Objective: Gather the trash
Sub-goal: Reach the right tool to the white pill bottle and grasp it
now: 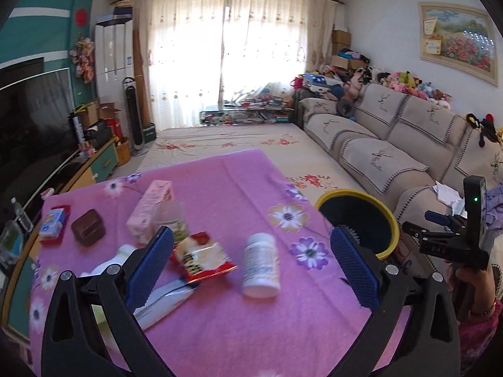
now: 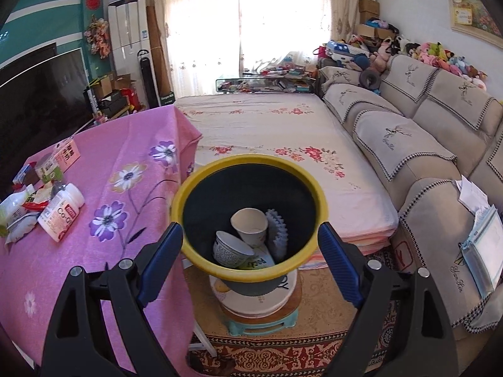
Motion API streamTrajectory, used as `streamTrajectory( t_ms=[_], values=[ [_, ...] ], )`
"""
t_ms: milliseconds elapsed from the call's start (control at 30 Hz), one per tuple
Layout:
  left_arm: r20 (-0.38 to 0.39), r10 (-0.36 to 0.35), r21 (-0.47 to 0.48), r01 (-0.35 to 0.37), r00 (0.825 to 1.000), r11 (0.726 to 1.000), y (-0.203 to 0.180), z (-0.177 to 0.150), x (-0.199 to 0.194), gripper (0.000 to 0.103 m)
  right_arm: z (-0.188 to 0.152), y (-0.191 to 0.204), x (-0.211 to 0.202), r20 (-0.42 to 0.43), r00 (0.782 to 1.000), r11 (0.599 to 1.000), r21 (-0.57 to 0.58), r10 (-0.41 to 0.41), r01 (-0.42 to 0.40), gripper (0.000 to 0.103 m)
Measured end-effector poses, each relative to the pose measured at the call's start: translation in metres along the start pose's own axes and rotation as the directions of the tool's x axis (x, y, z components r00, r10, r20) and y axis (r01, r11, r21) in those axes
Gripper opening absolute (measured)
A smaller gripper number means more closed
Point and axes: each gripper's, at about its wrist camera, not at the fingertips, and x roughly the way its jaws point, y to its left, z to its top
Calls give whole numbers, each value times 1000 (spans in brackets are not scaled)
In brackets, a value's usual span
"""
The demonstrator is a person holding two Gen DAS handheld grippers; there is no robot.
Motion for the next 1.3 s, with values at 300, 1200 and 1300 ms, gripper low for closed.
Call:
streamTrajectory(
  t_ms=[300, 1200, 1300],
  values=[
    [-30, 172, -127, -174, 985, 976, 96, -61, -52, 98, -1, 119, 5, -43, 979, 968, -145, 201, -205, 83],
    [-74, 156, -275, -170, 985, 946, 157, -110, -61, 98, 3, 214, 62, -160, 977, 971, -169, 141, -168, 83],
    [-75, 149, -274, -164, 986, 948, 154, -109, -57, 98, 3, 208, 66, -173, 973, 970, -159, 155, -183, 82]
  ],
)
